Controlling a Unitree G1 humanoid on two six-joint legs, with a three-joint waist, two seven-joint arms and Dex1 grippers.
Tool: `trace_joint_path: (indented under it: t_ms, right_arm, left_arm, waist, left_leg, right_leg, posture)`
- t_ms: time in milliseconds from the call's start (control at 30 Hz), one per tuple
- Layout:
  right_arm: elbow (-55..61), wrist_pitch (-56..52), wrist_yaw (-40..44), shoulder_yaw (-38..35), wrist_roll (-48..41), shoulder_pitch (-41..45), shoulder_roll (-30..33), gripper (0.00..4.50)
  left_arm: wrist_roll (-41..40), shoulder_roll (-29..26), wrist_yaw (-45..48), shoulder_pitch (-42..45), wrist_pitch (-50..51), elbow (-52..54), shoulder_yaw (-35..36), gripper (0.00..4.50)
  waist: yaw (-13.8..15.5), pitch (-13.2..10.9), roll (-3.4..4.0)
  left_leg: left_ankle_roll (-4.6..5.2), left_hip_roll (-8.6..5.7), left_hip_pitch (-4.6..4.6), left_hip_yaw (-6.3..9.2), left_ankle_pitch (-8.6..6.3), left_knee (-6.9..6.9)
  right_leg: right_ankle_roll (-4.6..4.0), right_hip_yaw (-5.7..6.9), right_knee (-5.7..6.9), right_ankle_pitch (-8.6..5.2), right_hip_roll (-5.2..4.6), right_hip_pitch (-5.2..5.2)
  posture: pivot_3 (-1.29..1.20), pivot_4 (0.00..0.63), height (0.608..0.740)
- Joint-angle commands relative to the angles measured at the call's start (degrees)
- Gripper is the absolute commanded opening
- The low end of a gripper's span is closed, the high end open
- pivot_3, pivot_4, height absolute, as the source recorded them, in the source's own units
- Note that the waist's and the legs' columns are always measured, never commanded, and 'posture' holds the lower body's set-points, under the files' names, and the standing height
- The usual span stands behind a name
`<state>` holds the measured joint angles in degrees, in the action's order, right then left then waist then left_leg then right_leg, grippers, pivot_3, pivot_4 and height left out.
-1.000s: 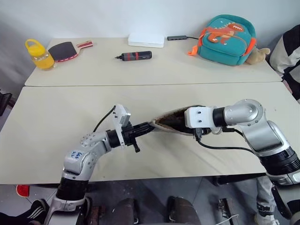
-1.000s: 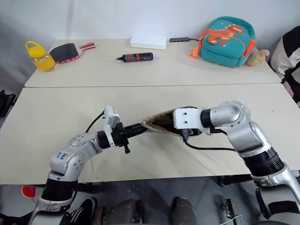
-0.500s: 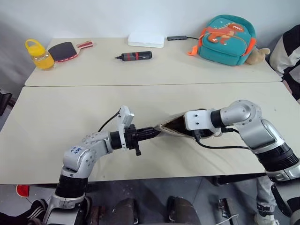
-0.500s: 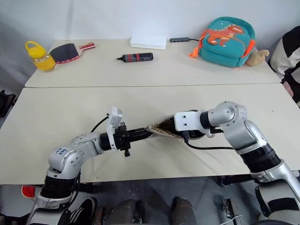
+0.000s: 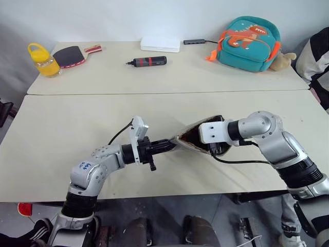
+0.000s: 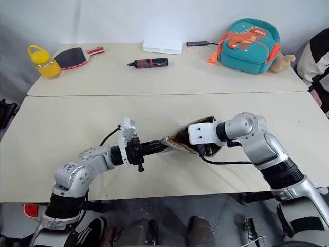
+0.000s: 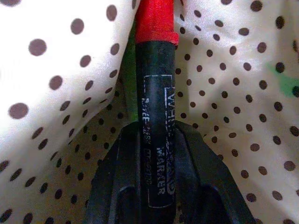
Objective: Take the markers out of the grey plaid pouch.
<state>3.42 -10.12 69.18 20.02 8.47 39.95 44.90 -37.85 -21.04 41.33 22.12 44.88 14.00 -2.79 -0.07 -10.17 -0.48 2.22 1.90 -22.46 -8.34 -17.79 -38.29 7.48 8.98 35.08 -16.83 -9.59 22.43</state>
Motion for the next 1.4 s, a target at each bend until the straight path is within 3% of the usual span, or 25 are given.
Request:
trace_joint_path:
  t_ms: [33, 267, 600, 933, 1233, 1400]
  right_arm:
    - [3.7, -1.2, 0.5, -3.4, -1.8, 0.4, 1.7, 0.75]
    - [8.0, -4.1, 2.9, -4.7, -5.1, -0.5, 2.7, 0.75]
    - [7.2, -1.2, -0.5, -7.8, -7.1, 1.5, 1.6, 0.75]
    - [7.1, -7.3, 3.6, -9.5, -10.3, -1.1, 7.6, 0.75]
    - [13.0, -15.2, -0.2, -13.9, -21.6, 1.8, 0.3, 0.75]
    - [10.1, -16.0, -0.9, -18.0, -24.2, 5.1, 2.1, 0.75]
  left_arm:
    - [0.7, -0.1, -0.4, 0.0, -2.3, 1.9, 0.7, 0.0]
    - [2.1, 1.2, -2.4, 1.1, -5.1, -0.7, 1.8, 0.0]
    - [2.1, 0.7, -2.1, 0.2, -4.8, 0.1, 1.0, 0.0]
    - [6.6, 0.6, -1.7, 0.7, -12.6, -2.1, 2.0, 0.0]
    - [10.2, 0.4, -1.9, 1.2, -17.5, -4.5, 1.6, 0.0]
    - [9.0, -1.0, -1.6, 0.5, -16.3, -4.9, 3.8, 0.0]
  waist:
    - [-0.1, 0.0, 0.0]
    - [0.1, 0.0, 0.0]
    - [-0.1, 0.0, 0.0]
    - [0.0, 0.0, 0.0]
    - [0.0, 0.0, 0.0]
    - [0.3, 0.0, 0.0]
  left_leg:
    - [0.0, 0.0, 0.0, 0.0, 0.0, 0.0]
    - [0.0, -0.01, -0.01, 0.0, 0.0, 0.0]
    - [0.0, 0.0, 0.0, -0.01, 0.0, 0.01]
    - [0.01, -0.01, -0.02, 0.0, 0.0, 0.0]
    - [0.01, 0.01, -0.02, 0.0, 0.0, 0.01]
    - [0.03, 0.0, -0.1, 0.06, 0.0, -0.06]
  right_leg:
    - [0.0, 0.0, 0.0, 0.0, 0.0, 0.0]
    - [0.0, 0.0, -0.02, 0.0, 0.0, 0.0]
    - [0.0, 0.01, -0.01, 0.0, 0.0, 0.01]
    - [0.0, 0.02, -0.02, 0.0, -0.01, 0.0]
    - [0.0, 0.02, 0.0, 0.0, 0.0, 0.03]
    - [0.0, 0.03, -0.02, 0.0, -0.02, 0.02]
  posture:
    - [0.0, 0.15, 0.74]
    - [0.0, 0.15, 0.74]
    - [0.0, 0.15, 0.74]
    - [0.0, 0.15, 0.74]
    - [0.0, 0.15, 0.74]
    - [0.0, 0.15, 0.74]
